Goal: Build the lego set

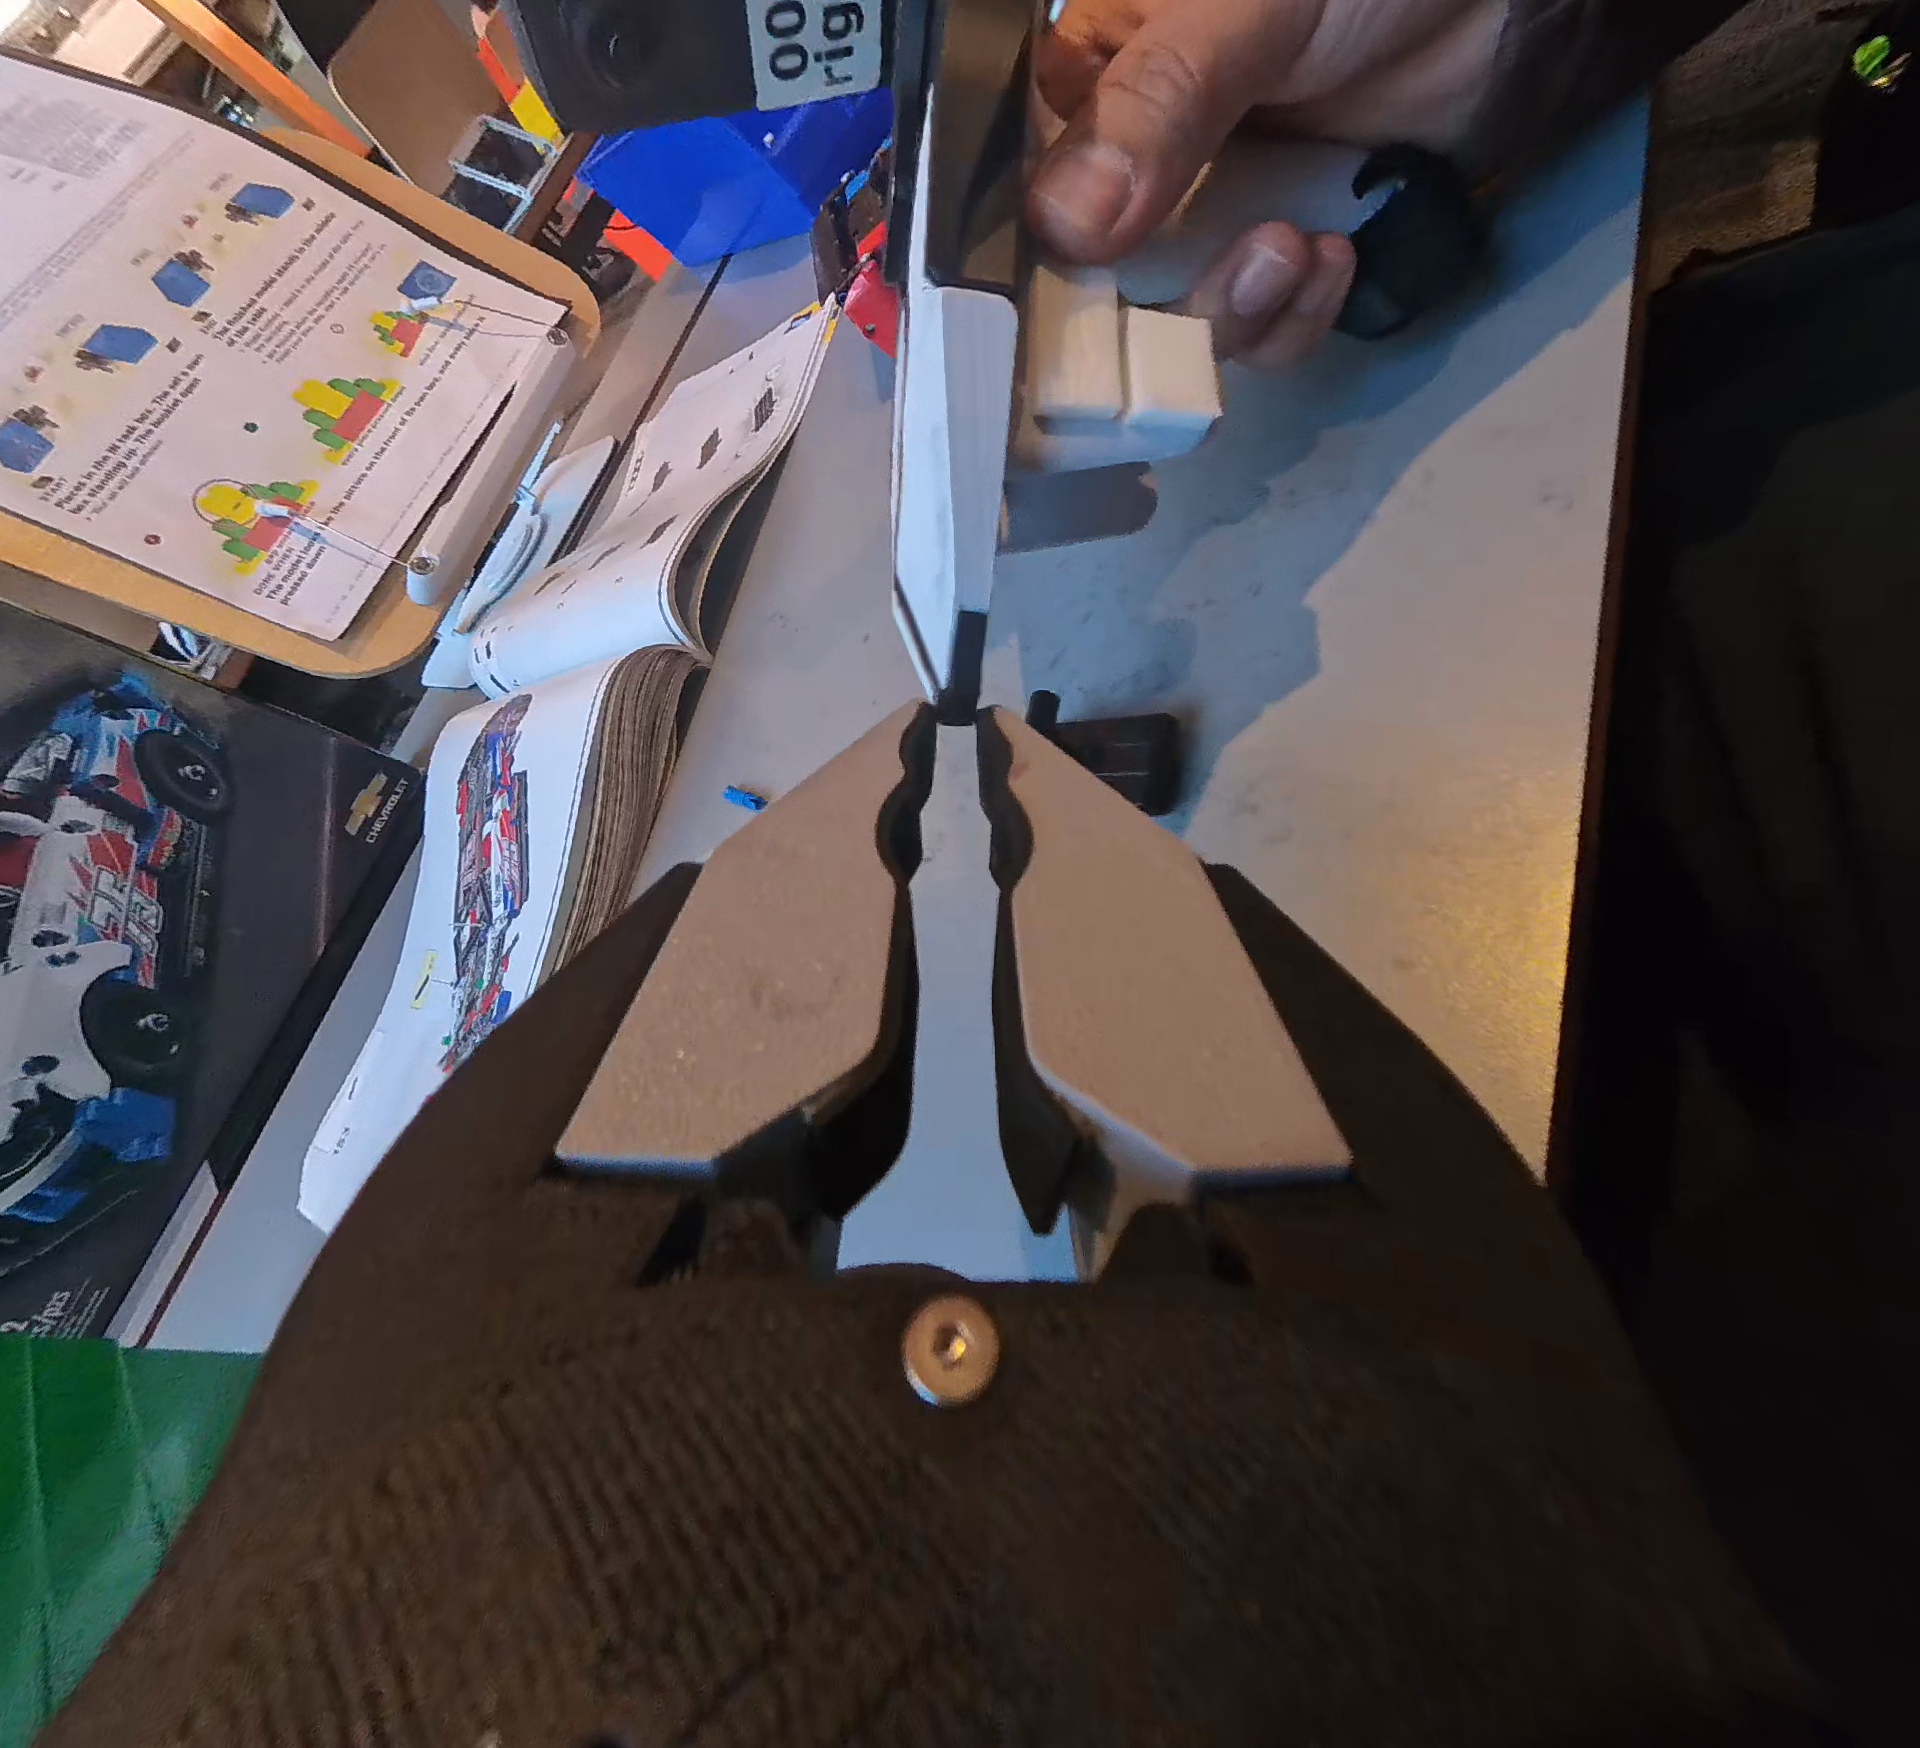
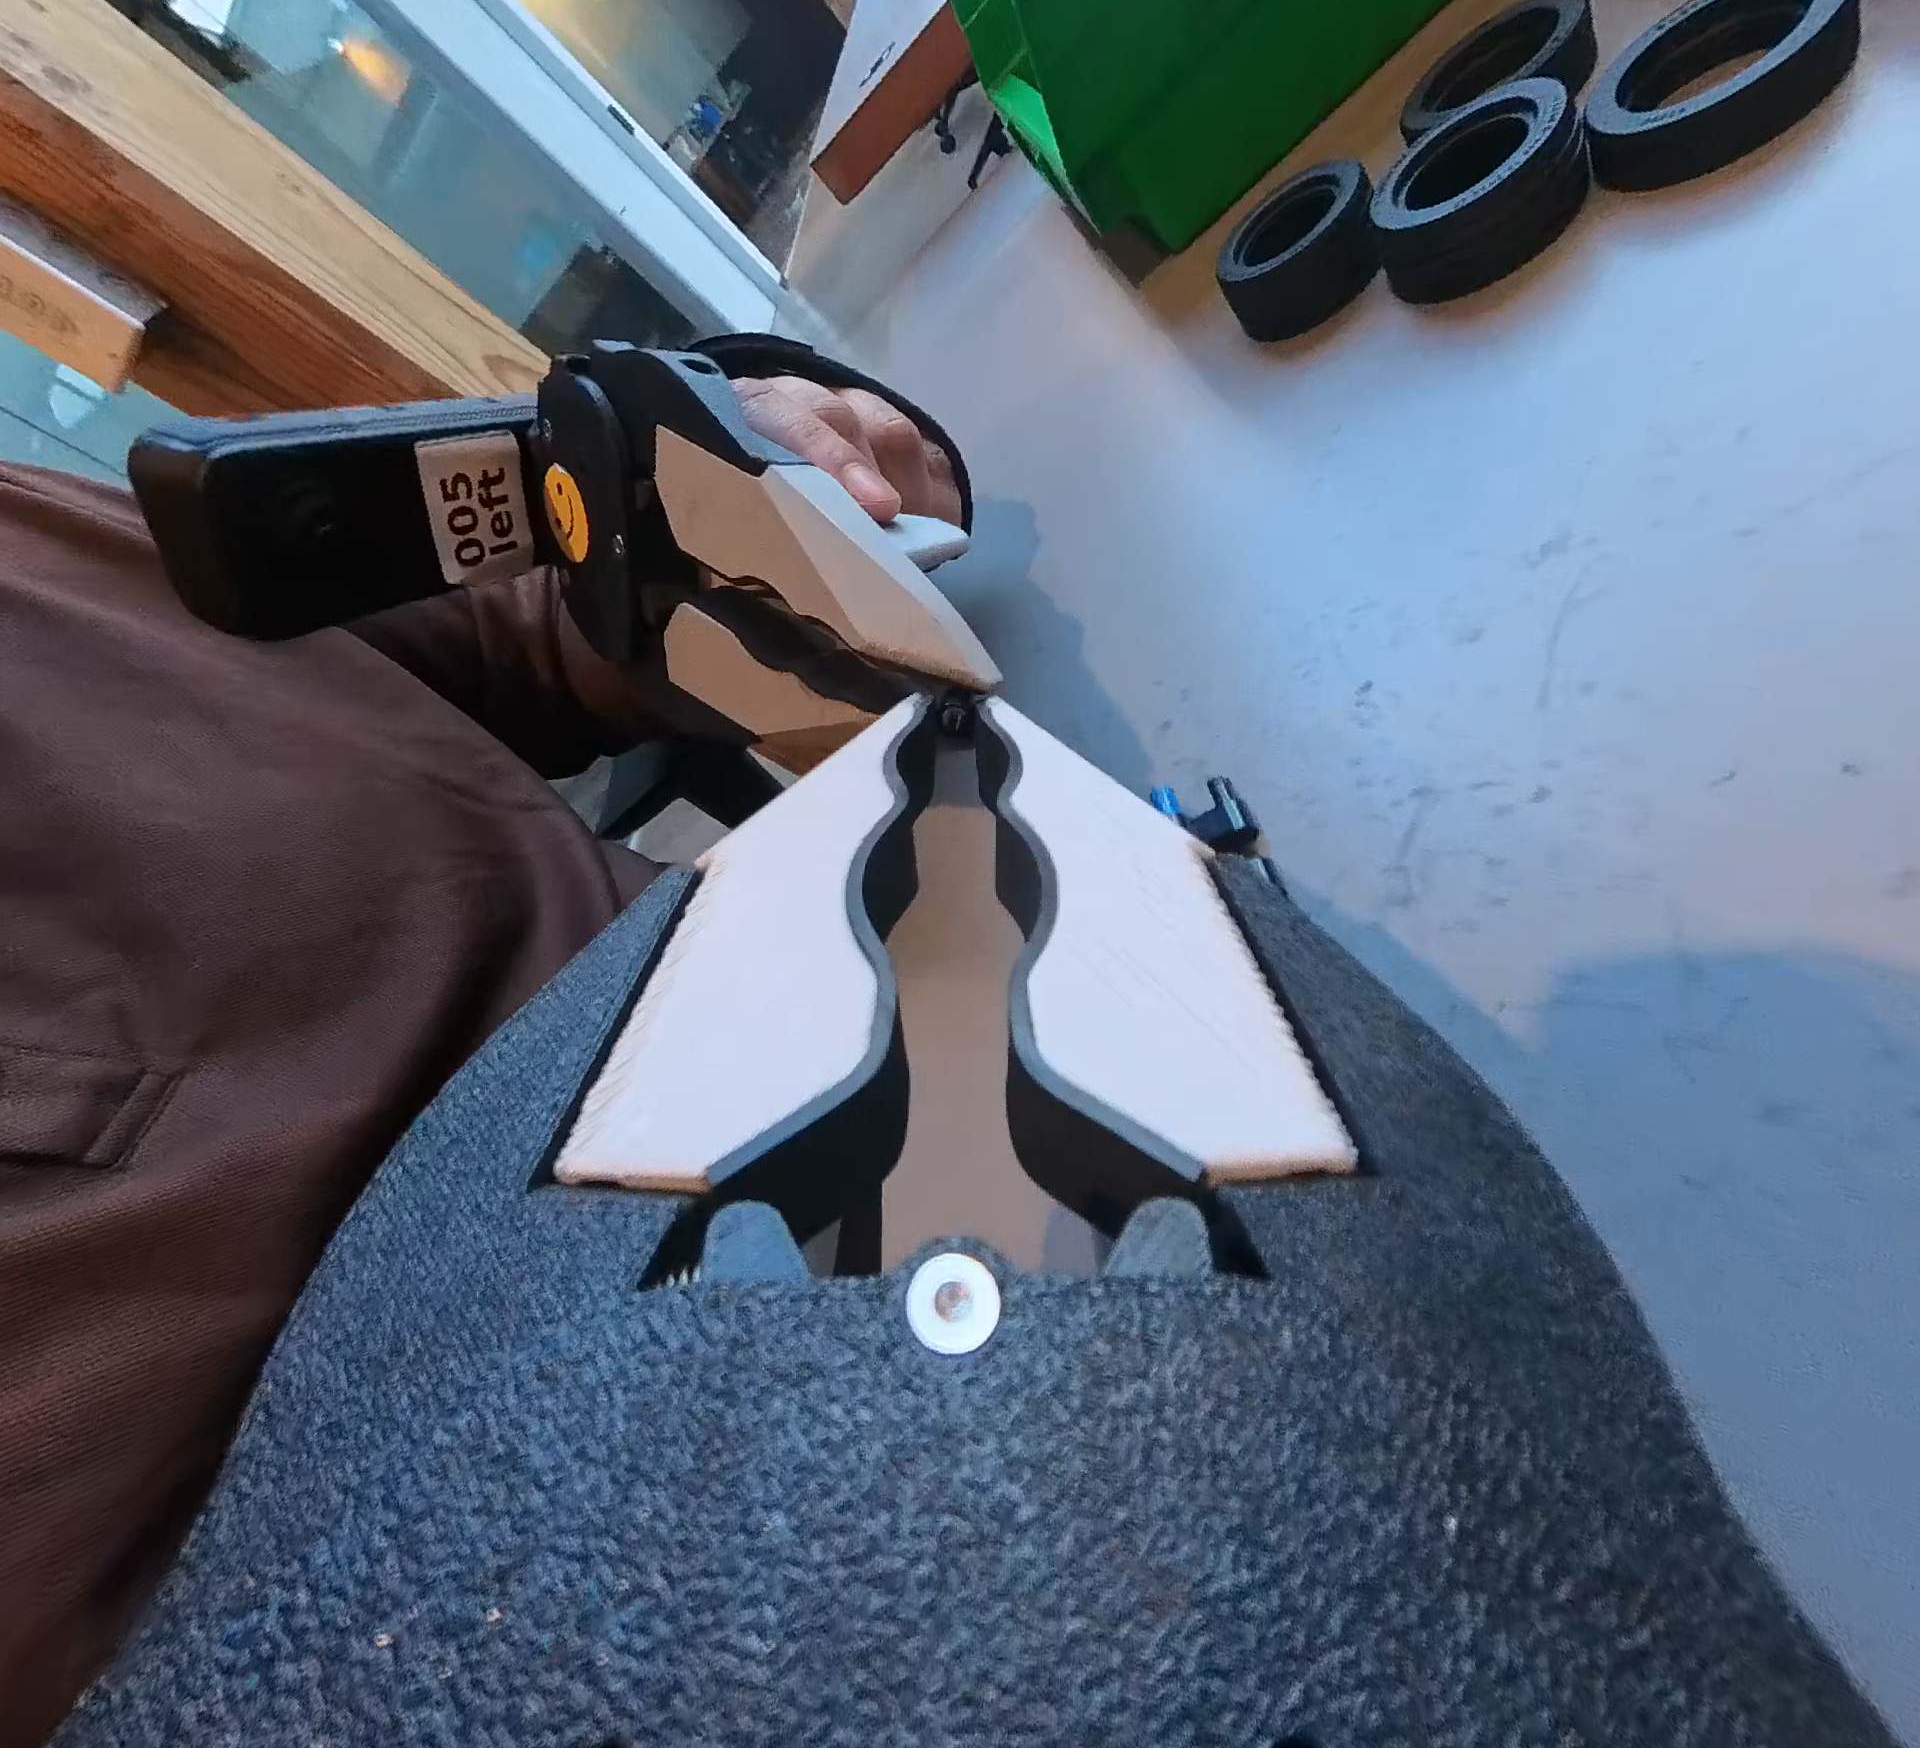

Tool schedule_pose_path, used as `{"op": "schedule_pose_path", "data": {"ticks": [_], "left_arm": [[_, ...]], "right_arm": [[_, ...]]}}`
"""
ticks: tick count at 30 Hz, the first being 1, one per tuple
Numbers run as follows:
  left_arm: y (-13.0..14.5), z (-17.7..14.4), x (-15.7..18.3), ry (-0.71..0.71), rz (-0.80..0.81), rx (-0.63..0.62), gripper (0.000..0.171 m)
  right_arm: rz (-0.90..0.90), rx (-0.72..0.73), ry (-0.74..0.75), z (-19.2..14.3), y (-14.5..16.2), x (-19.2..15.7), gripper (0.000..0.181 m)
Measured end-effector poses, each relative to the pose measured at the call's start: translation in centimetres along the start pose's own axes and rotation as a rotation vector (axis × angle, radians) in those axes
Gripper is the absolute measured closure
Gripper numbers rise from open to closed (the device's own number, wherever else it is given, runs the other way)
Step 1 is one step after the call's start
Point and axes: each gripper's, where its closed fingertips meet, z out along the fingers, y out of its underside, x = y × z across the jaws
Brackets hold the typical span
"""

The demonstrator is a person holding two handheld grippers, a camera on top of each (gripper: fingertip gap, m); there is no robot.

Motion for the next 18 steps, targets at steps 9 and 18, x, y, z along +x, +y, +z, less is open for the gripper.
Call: {"op": "schedule_pose_path", "data": {"ticks": [9, 18], "left_arm": [[-0.7, -0.4, -0.3, -0.026, 0.006, 0.051, 0.167], [-2.6, -1.7, -0.3, -0.033, 0.01, 0.198, 0.166]], "right_arm": [[0.051, 0.03, -0.08, -0.1, -0.4, -0.7, 0.174], [0.075, 0.05, -0.219, -0.3, -0.7, -2.7, 0.174]]}}
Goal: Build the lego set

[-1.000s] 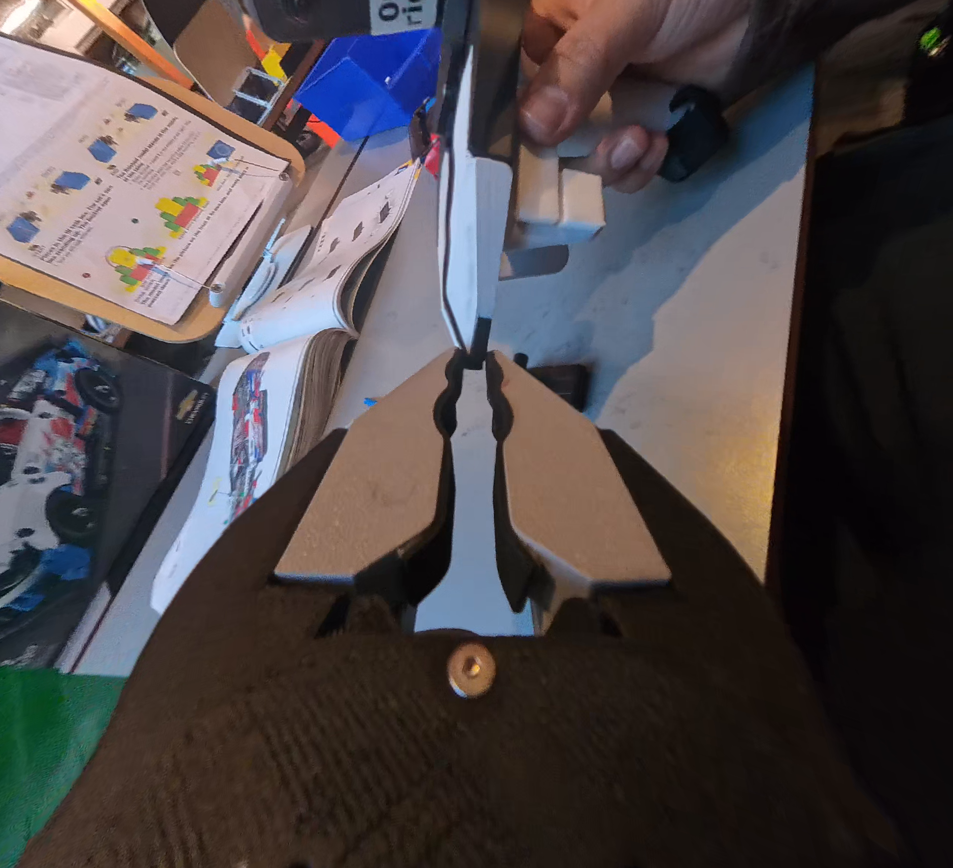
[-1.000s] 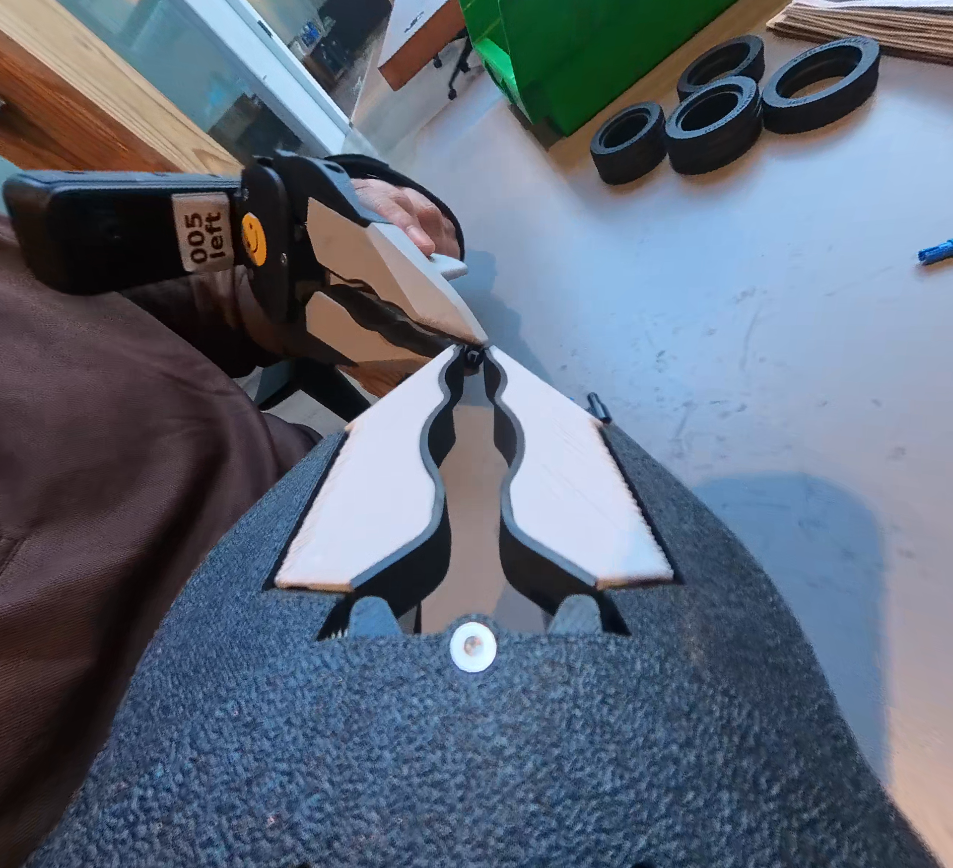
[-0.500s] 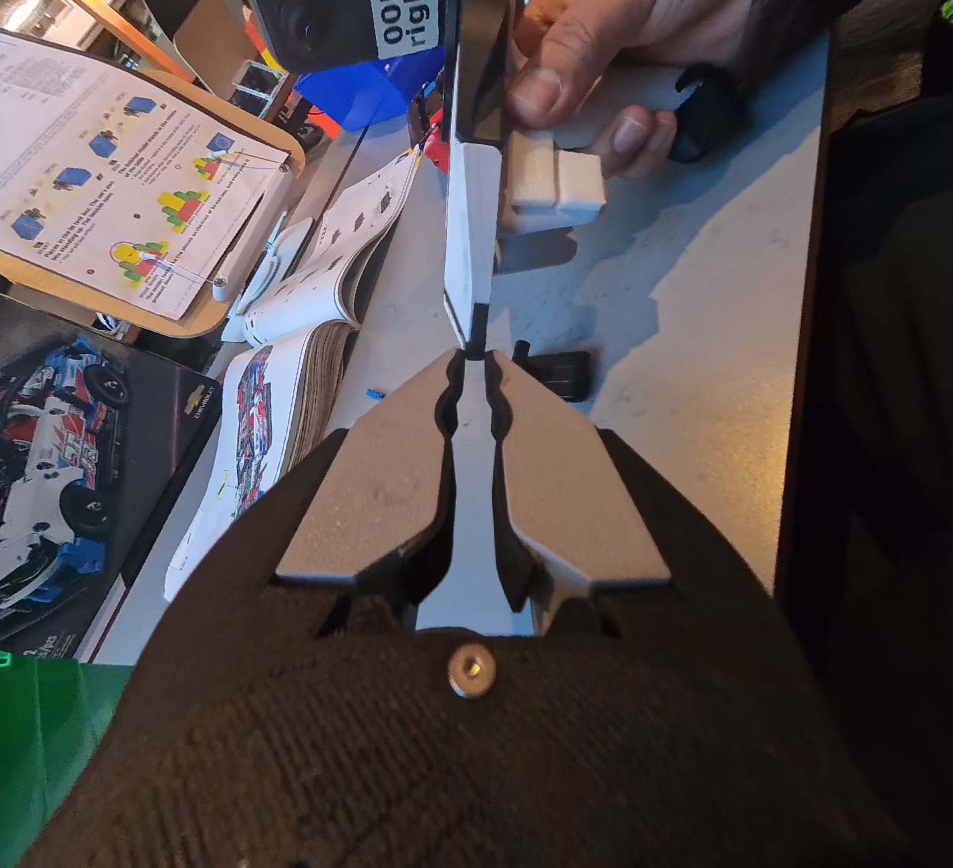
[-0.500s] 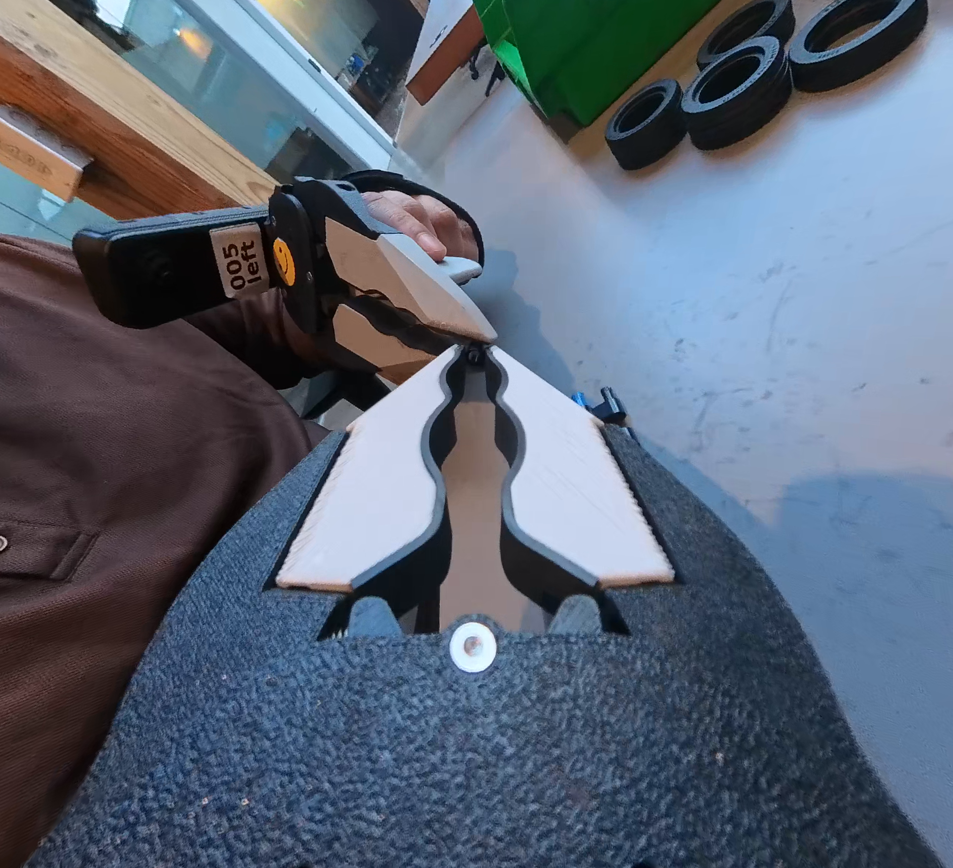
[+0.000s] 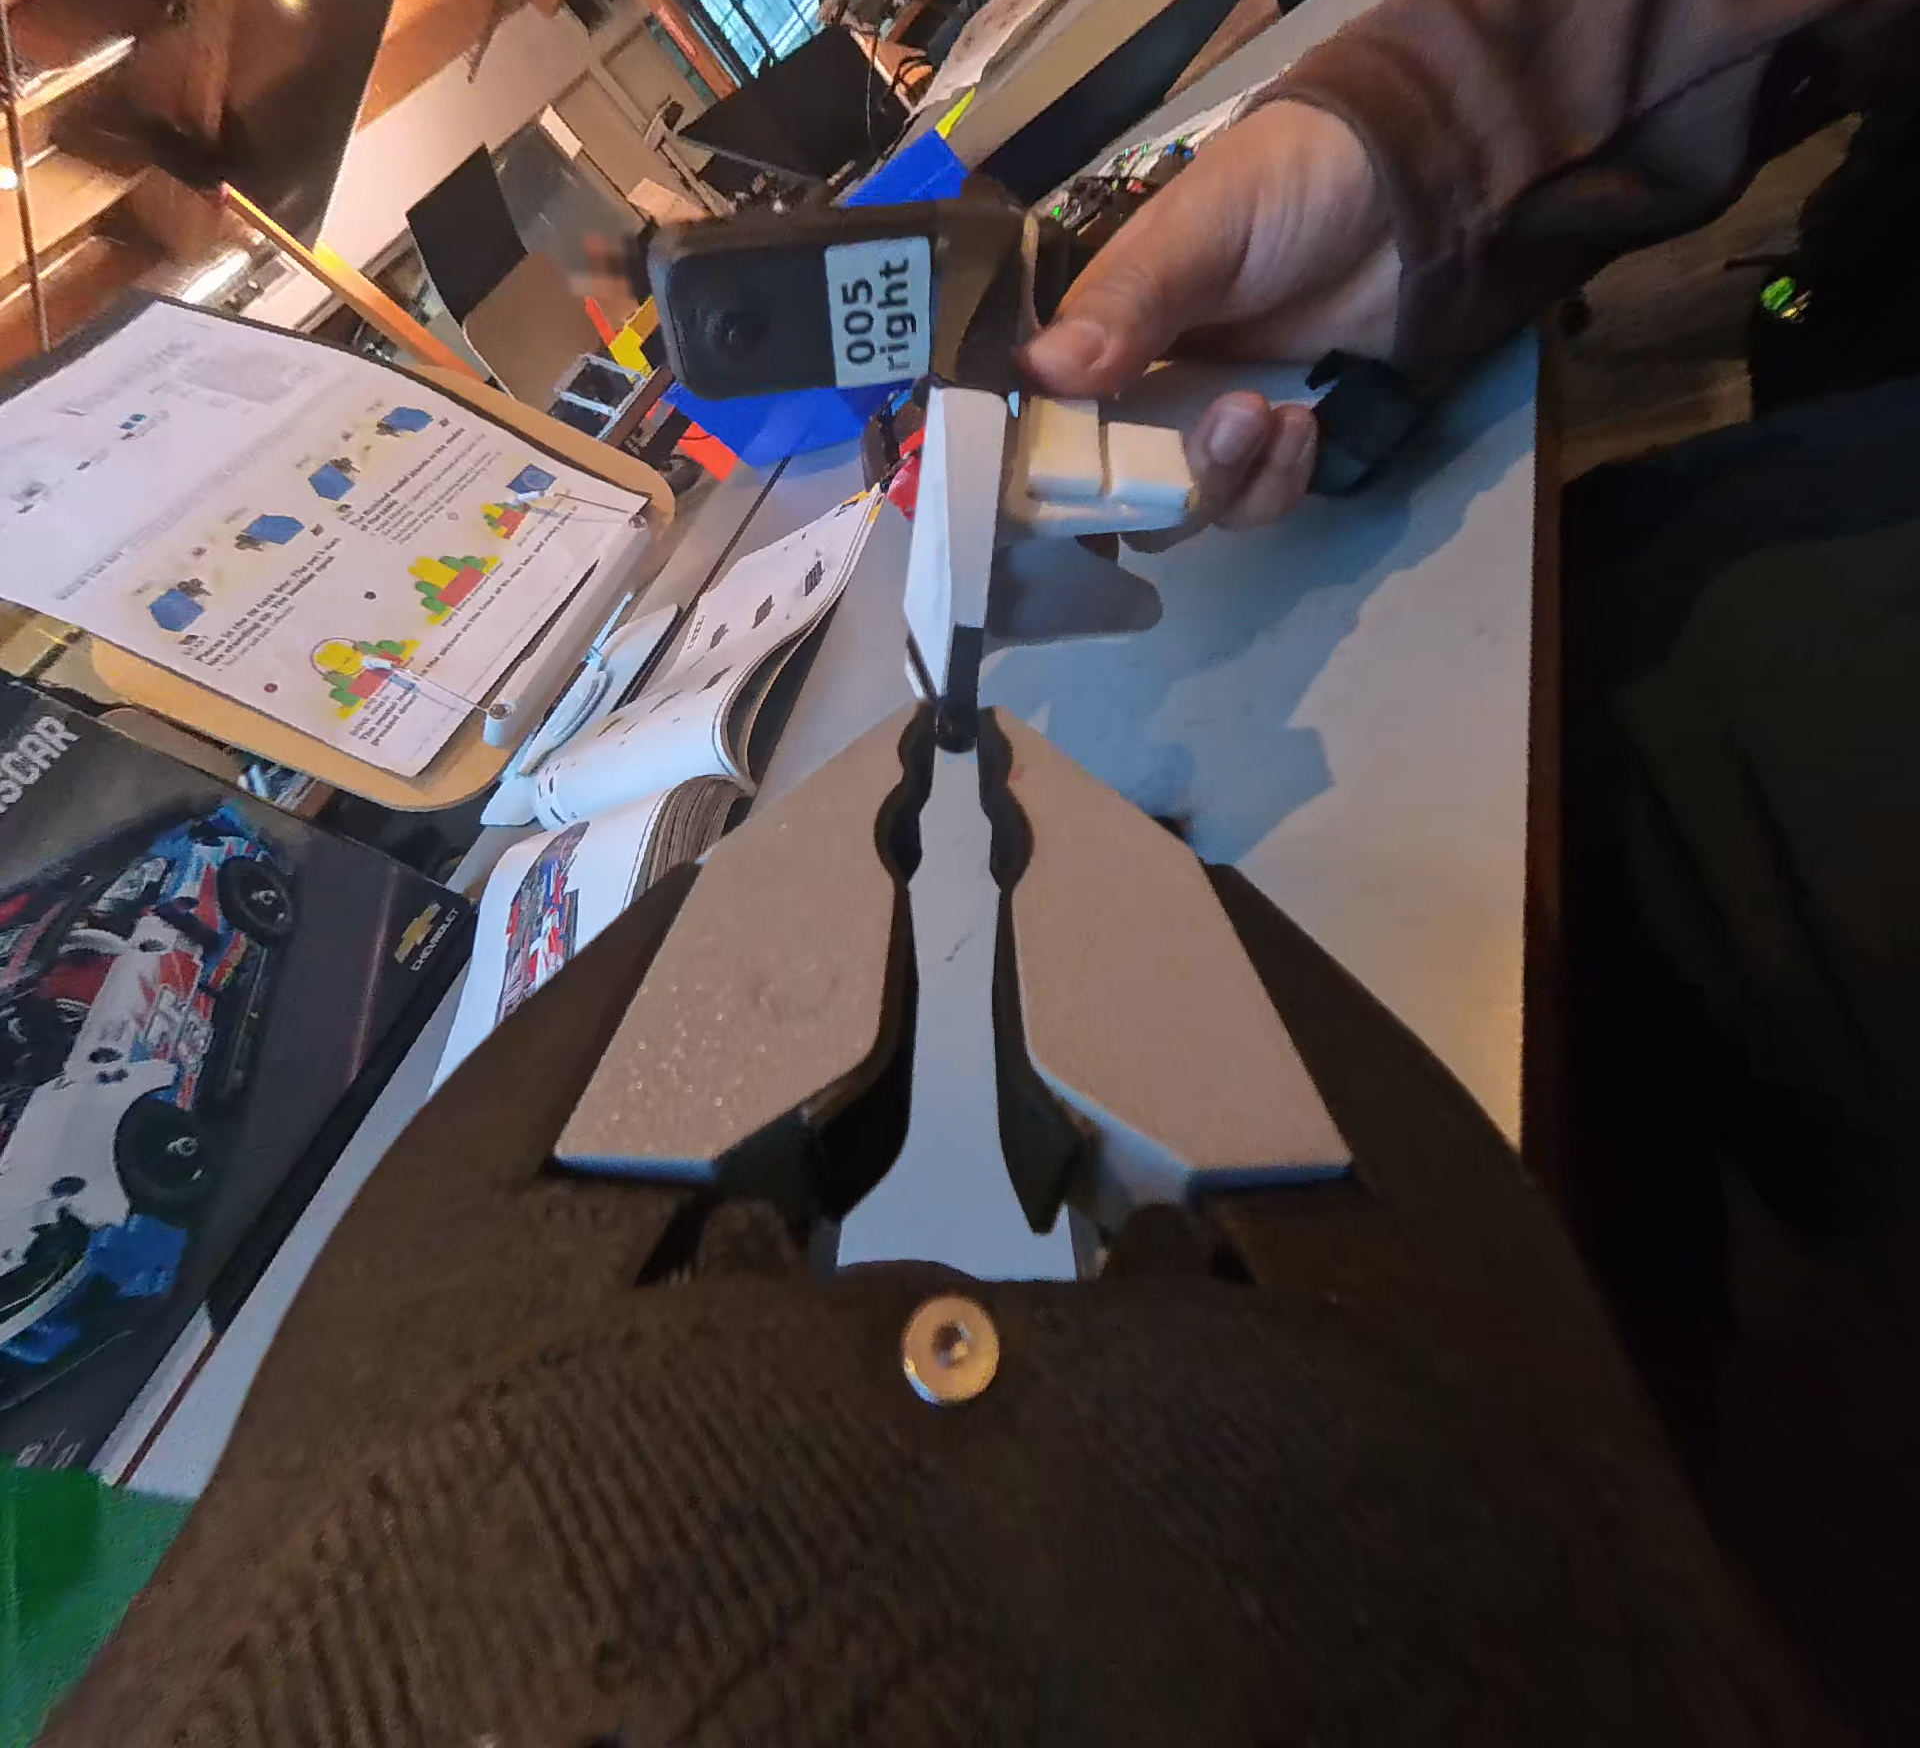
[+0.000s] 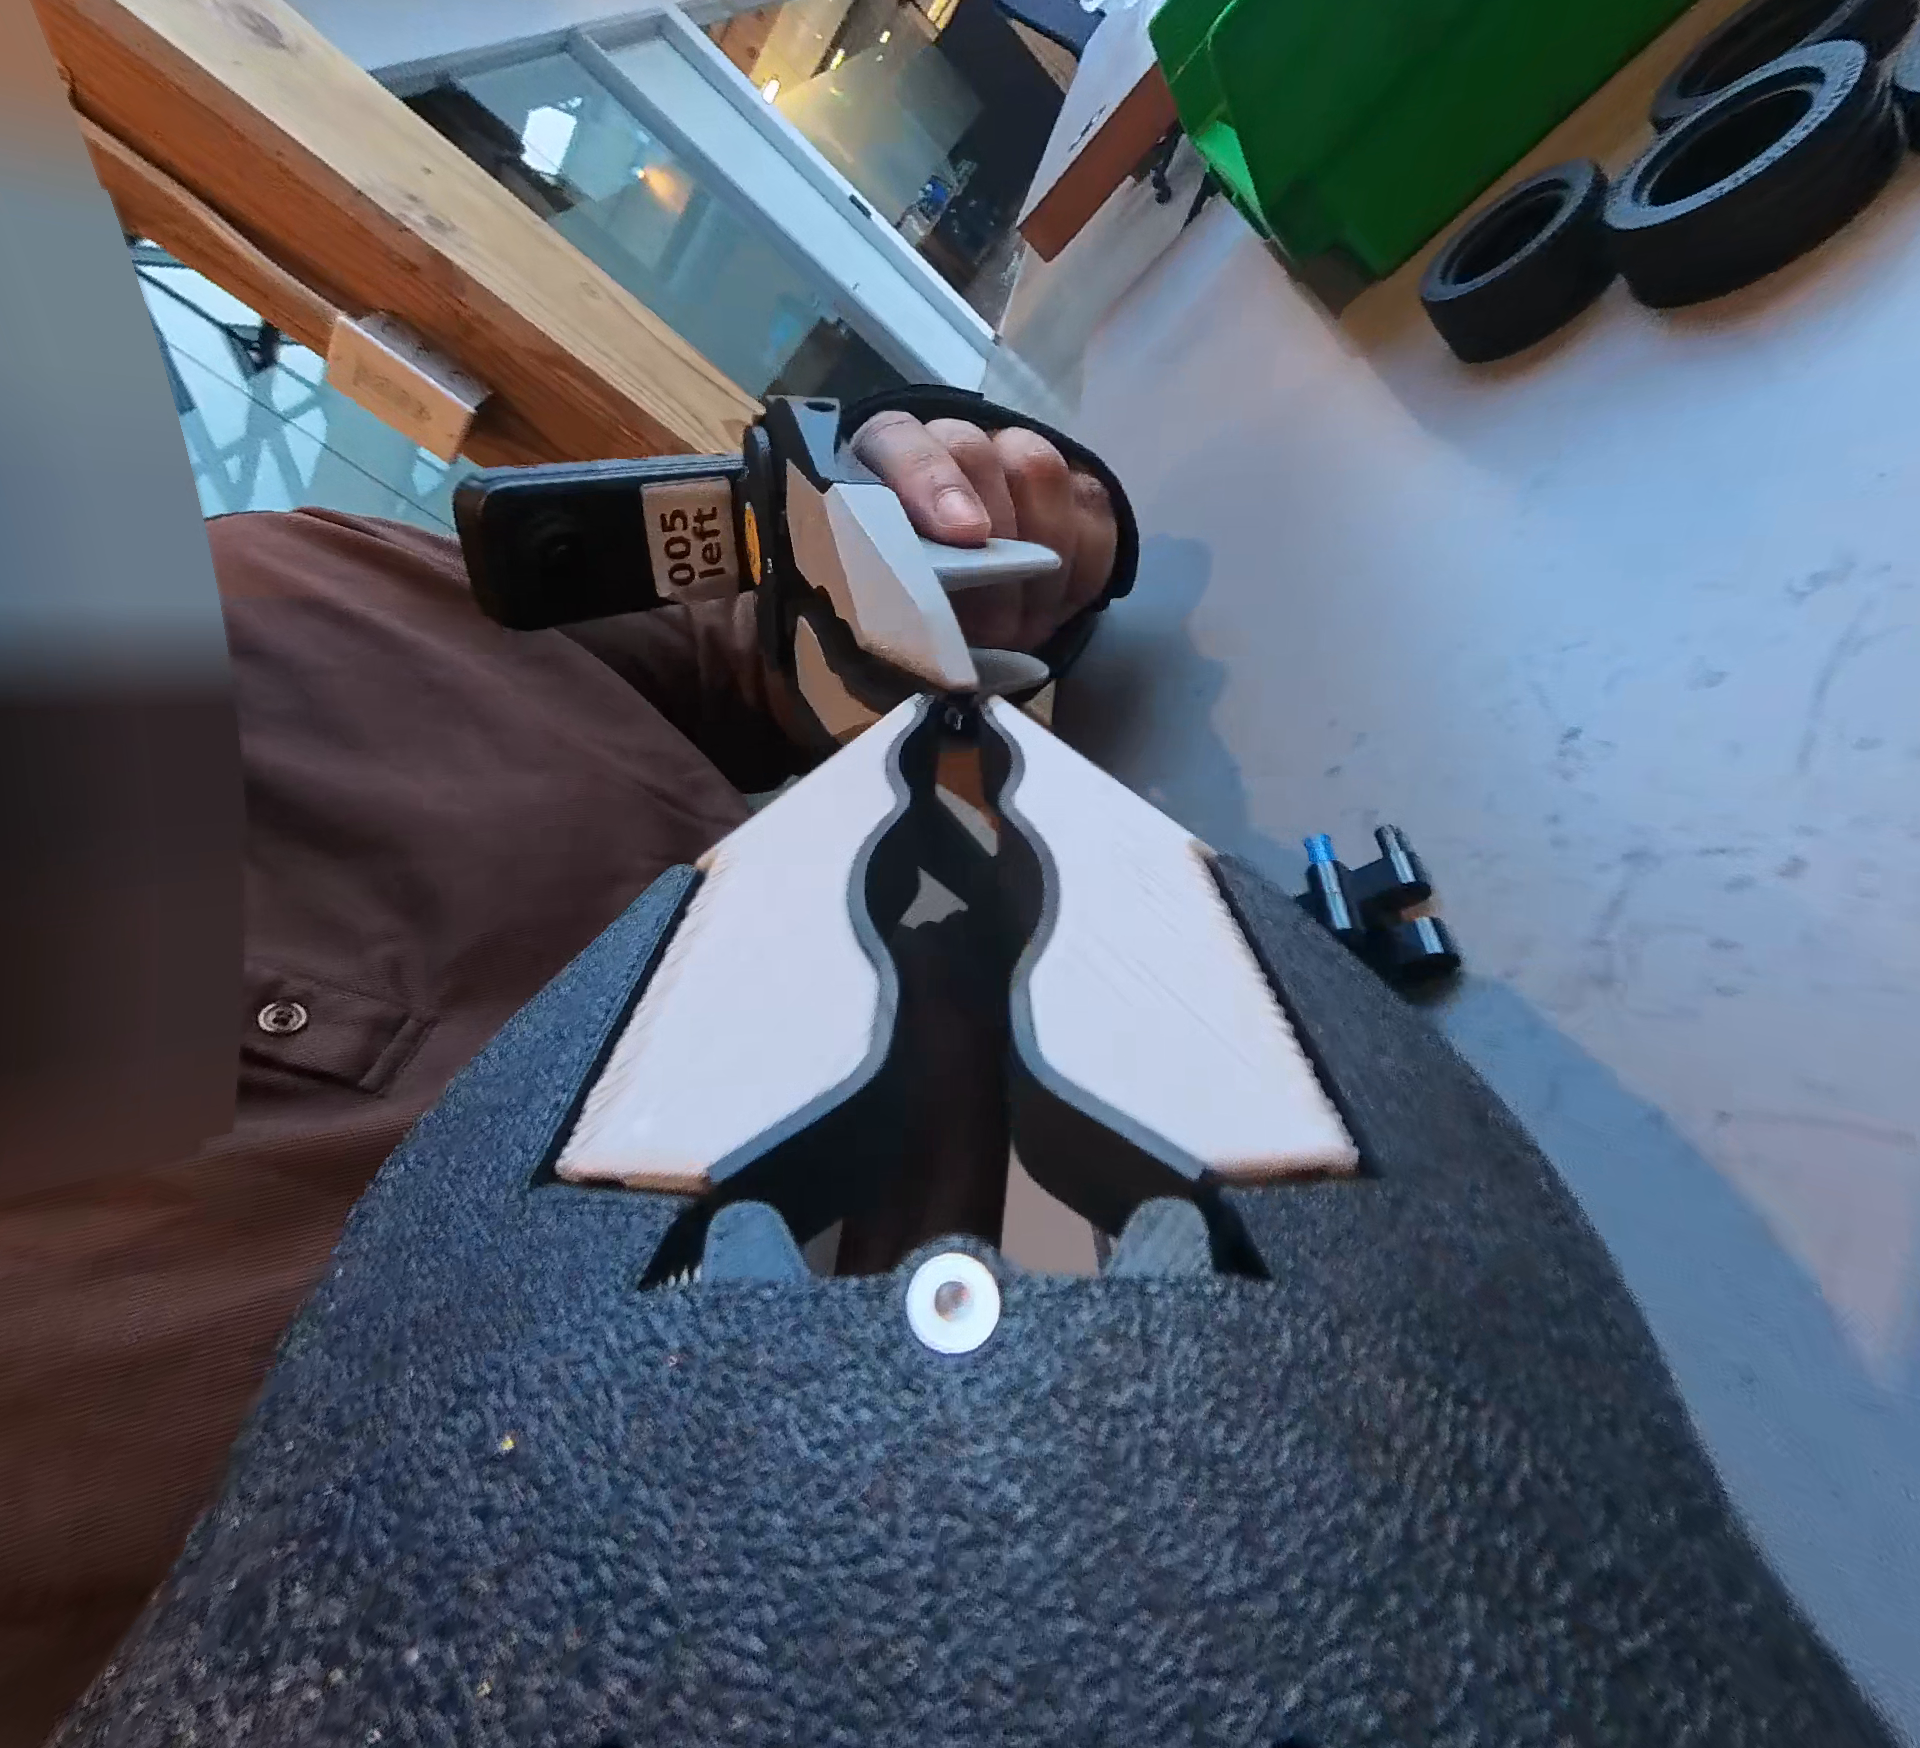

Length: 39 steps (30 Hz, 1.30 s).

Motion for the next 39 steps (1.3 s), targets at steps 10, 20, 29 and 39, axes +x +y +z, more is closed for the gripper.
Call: {"op": "schedule_pose_path", "data": {"ticks": [10, 20, 29, 39], "left_arm": [[-0.3, -0.3, 0.2, 0.013, 0.006, 0.019, 0.167], [4.1, 0.4, 1.1, 0.322, -0.494, -0.158, 0.166], [5.9, 1.1, 1.3, 0.463, -0.451, -0.212, 0.167], [6.6, 1.7, 1.7, 0.528, -0.427, -0.25, 0.167]], "right_arm": [[0.016, -0.005, -0.046, 0.1, 0.1, -0.4, 0.174], [-0.325, -0.102, 0.374, -3.6, 0.0, 3.6, 0.148], [-0.52, -0.286, 0.524, -2.1, 2.0, 6.3, 0.157], [-0.557, -0.424, 0.573, -1.7, 3.3, 7.8, 0.174]]}}
